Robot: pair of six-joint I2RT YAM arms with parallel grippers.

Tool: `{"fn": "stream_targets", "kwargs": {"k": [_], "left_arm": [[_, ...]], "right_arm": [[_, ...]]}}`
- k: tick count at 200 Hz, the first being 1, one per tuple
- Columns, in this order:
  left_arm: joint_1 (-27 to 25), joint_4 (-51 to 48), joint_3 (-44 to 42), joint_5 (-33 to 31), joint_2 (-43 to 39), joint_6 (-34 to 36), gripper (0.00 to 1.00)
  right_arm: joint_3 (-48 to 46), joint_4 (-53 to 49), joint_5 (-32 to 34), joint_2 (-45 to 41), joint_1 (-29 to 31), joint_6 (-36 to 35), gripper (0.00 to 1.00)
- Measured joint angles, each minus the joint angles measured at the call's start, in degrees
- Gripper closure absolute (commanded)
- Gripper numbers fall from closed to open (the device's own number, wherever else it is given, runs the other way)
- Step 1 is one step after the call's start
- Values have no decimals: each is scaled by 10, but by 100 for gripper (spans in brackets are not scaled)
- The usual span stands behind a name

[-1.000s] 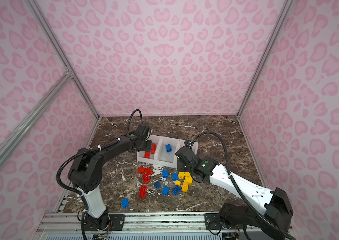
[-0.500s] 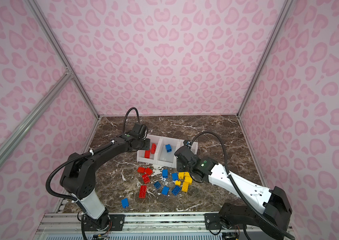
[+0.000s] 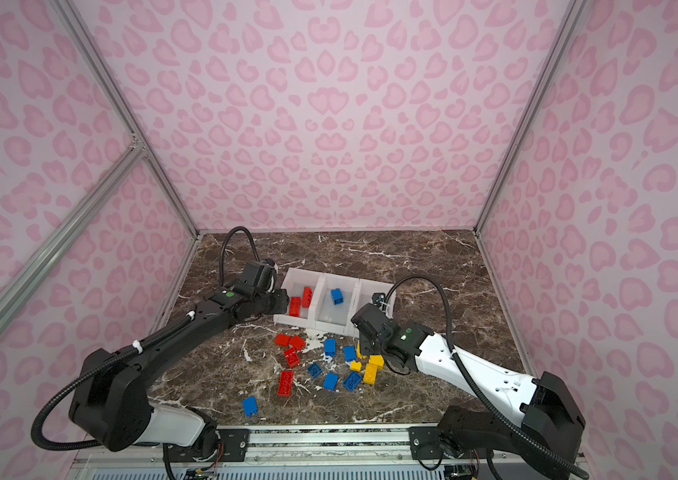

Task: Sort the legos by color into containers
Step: 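Grasp a yellow brick from the pile with the right gripper while the left gripper withdraws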

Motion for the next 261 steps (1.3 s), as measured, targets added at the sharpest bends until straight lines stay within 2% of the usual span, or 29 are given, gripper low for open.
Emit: {"fn": "stream_targets", "kwargs": {"k": [14,27,69,109,172,242,261], "left_arm": [[-1,3,-33,0,-33,-14,48],[-3,5,-68,1,-66,-27,48],[-15,6,-154,10,-147,-67,48],[-30,6,-190,11,-188,-94,48],[-40,6,-205,10,-198,-111,48],[-45,5,-206,9,-198,-116,48],[-47,5,-206,9,-198,-116,48]], "right_arm": [[-18,0,-2,-1,1,11,35],[-33,0,-2,-2,2,21,33],[-61,7,-6,16,2,49,33],[-62,31,-11,57,2,59,35],[-73,61,-17,96,2,73,42],[-86,57,-13,93,2,89,60],[-86,57,-12,92,2,91,61]]}}
